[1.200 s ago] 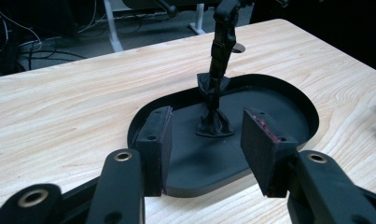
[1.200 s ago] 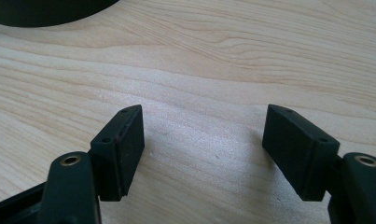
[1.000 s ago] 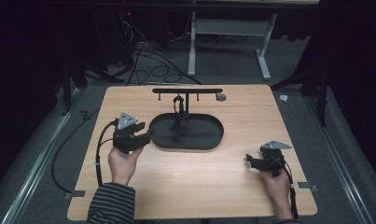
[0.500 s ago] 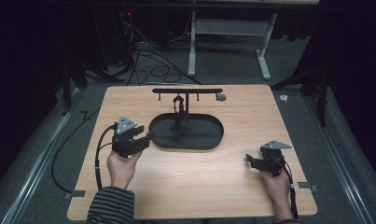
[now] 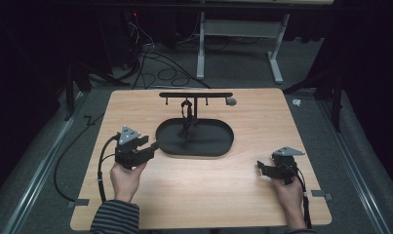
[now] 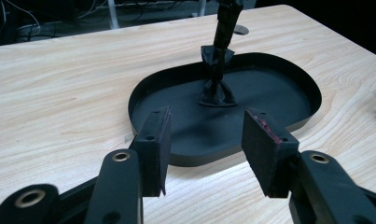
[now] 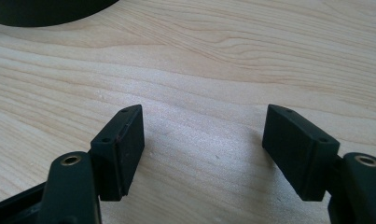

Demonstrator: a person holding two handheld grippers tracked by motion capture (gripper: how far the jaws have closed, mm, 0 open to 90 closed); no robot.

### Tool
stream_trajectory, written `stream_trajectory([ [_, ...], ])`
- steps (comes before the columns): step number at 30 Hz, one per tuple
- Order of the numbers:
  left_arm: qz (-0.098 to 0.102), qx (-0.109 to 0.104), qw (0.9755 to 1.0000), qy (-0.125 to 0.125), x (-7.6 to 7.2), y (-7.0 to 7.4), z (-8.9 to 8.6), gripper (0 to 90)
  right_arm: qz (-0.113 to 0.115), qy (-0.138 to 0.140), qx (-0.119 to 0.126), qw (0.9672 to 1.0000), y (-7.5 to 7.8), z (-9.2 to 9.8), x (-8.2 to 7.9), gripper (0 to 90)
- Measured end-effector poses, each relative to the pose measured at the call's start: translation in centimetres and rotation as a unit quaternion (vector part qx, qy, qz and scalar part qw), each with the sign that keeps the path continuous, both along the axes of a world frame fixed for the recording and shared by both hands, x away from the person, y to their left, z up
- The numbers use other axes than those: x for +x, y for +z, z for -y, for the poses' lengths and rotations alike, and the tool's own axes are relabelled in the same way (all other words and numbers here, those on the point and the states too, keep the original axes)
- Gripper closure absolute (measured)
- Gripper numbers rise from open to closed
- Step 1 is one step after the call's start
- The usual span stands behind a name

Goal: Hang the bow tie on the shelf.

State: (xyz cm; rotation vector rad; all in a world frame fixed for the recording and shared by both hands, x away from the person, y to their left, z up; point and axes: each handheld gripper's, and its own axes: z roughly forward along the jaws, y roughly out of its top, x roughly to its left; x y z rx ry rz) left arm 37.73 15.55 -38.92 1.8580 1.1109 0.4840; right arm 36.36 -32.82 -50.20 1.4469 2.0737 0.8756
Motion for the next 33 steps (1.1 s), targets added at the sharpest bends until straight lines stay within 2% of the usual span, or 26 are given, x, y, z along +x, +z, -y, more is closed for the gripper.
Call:
stream_trajectory([
  [33,-0.027,-0.006,0.9996,0.01,-1.0,-2.6,-0.8,50.3,0.0,0.0,0.0,1.0,0.0,0.0,0.0,31.1],
])
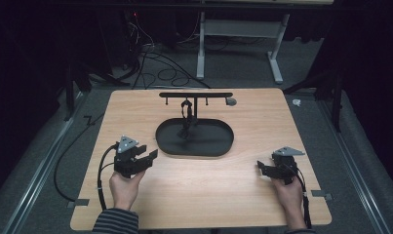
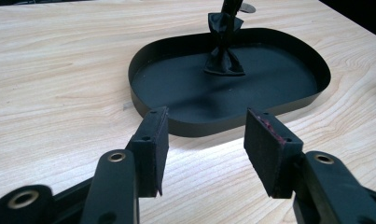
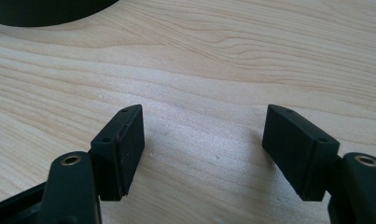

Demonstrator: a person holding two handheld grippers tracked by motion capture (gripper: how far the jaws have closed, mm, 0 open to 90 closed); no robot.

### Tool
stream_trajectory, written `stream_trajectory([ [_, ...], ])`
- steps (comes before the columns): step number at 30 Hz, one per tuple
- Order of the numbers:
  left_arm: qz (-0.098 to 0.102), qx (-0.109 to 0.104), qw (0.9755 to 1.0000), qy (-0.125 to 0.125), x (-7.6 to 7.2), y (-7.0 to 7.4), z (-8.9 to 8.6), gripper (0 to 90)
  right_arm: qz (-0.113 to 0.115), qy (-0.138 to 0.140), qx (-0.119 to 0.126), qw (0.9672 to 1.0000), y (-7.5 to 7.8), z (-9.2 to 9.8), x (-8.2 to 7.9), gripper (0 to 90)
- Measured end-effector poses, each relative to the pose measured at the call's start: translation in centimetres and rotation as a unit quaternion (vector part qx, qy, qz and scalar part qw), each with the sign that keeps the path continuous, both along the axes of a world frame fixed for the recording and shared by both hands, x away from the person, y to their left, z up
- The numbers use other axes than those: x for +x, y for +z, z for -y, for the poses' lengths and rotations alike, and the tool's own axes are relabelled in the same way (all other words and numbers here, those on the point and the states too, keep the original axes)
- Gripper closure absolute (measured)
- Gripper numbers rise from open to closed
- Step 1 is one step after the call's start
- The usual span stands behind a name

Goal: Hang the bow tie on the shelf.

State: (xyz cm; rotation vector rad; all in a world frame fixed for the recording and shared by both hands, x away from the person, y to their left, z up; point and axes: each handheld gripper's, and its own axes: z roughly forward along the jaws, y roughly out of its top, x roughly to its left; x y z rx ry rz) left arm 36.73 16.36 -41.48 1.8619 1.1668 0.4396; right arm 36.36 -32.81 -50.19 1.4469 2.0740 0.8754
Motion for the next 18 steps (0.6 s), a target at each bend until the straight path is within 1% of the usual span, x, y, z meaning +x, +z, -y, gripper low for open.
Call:
stream_trajectory([
  [4,-0.003,-0.005,1.0,0.003,-0.1,-0.4,-0.1,50.1,0.0,0.0,0.0,1.0,0.0,0.0,0.0,31.1],
  [5,-0.007,-0.007,0.9999,0.002,-0.2,-0.6,-0.2,50.0,0.0,0.0,0.0,1.0,0.0,0.0,0.0,31.1],
  [13,-0.012,-0.014,0.9998,0.008,-0.6,-1.2,-0.5,49.9,0.0,0.0,0.0,1.0,0.0,0.0,0.0,31.1],
  [18,-0.019,-0.016,0.9997,0.008,-0.6,-1.6,-0.5,49.8,0.0,0.0,0.0,1.0,0.0,0.0,0.0,31.1],
])
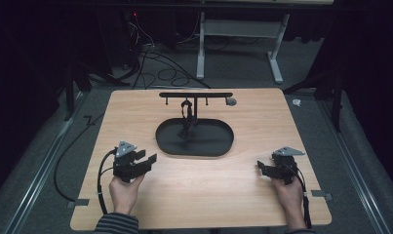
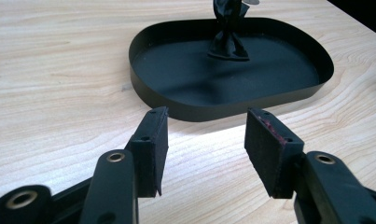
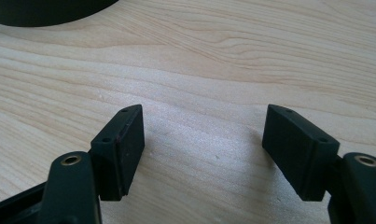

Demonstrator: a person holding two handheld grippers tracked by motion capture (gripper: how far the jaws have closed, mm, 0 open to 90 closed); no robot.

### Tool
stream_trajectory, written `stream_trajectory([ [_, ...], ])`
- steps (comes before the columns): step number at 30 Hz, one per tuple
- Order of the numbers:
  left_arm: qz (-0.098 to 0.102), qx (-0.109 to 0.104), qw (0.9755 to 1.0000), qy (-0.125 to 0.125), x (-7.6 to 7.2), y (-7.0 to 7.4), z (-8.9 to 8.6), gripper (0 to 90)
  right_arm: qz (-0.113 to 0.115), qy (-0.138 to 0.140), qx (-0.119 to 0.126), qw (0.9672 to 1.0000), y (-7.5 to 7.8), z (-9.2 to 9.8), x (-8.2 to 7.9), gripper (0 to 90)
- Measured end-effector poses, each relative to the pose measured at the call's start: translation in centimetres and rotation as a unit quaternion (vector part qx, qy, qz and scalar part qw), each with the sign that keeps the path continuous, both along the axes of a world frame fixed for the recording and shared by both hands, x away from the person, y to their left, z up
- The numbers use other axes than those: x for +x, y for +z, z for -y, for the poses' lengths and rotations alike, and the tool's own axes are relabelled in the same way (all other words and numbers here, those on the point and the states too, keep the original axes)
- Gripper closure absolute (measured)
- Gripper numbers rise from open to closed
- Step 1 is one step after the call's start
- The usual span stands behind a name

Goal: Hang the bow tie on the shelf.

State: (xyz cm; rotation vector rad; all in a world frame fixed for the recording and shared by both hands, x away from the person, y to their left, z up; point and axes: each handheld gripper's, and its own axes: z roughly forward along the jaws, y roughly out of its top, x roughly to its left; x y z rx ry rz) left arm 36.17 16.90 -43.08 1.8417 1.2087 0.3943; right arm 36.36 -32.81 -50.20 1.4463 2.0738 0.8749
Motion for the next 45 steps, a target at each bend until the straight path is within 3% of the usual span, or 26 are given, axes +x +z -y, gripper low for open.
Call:
stream_trajectory([
  [27,-0.032,0.001,0.9995,-0.006,-0.1,-2.5,1.0,49.6,0.0,0.0,0.0,1.0,0.0,0.0,0.0,31.1],
  [45,-0.042,0.01,0.999,-0.012,-0.3,-4.0,1.9,48.8,0.0,0.0,0.0,1.0,0.0,0.0,0.0,31.1],
])
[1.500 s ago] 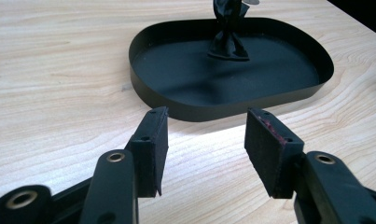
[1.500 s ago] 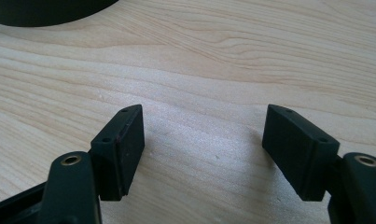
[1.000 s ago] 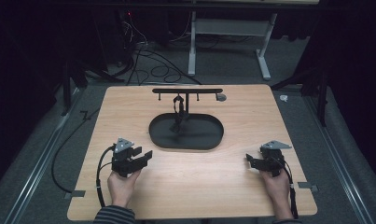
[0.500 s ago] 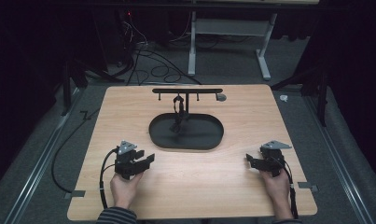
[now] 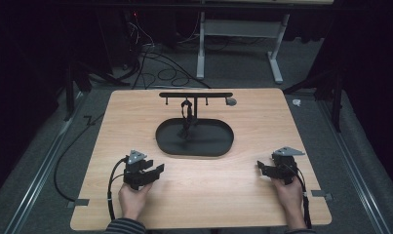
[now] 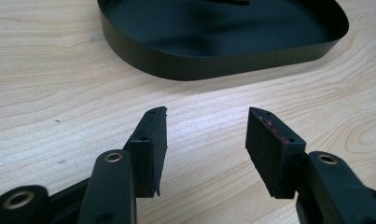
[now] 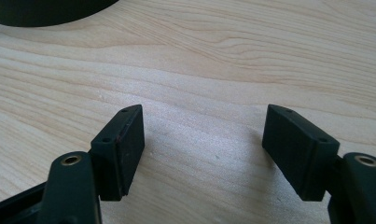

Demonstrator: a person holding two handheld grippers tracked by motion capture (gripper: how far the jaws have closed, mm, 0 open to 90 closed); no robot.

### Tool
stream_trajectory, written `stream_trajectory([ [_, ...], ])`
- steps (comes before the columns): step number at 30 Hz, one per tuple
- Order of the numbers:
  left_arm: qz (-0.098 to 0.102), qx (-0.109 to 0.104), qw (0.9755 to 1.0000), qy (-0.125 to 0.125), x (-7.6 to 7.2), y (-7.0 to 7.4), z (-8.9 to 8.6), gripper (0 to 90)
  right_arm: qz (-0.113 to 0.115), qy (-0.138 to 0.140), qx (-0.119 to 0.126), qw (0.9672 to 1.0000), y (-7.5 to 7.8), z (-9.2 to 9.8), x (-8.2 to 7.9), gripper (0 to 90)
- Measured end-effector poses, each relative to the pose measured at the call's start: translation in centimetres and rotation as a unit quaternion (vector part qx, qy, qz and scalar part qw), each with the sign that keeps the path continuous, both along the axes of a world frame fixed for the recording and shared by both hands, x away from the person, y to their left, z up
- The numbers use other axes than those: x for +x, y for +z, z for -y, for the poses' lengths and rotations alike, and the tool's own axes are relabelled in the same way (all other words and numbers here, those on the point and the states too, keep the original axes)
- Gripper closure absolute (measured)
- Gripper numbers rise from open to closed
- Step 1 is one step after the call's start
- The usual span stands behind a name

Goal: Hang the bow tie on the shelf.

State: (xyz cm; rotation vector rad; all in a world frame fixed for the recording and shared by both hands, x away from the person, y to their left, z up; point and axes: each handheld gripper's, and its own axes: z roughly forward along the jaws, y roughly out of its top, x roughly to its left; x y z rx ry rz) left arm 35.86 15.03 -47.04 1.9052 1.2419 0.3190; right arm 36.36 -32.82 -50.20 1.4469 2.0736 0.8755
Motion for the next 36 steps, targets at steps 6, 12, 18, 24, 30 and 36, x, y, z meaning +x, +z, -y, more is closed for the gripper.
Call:
stream_trajectory([
  [6,-0.005,0.007,0.9999,-0.005,0.0,-0.6,0.5,48.5,0.0,0.0,0.0,1.0,0.0,0.0,0.0,31.1],
  [12,-0.013,0.012,0.9998,-0.007,0.1,-1.3,0.8,48.3,0.0,0.0,0.001,1.0,0.0,0.0,0.0,31.1],
  [18,-0.012,0.027,0.9995,-0.01,0.1,-1.7,1.3,47.9,0.0,0.0,0.001,1.0,0.0,0.0,0.0,31.1],
  [24,-0.013,0.033,0.9993,-0.014,0.3,-2.2,1.8,47.7,0.0,0.0,0.0,1.0,0.0,0.0,0.0,31.1],
  [30,-0.014,0.043,0.9989,-0.015,0.5,-2.6,2.2,47.4,0.0,0.0,0.001,1.0,0.0,0.0,0.0,31.1],
  [36,-0.009,0.05,0.9986,-0.016,0.6,-2.8,2.6,47.4,-0.001,0.0,0.001,1.0,0.0,0.0,0.0,31.1],
])
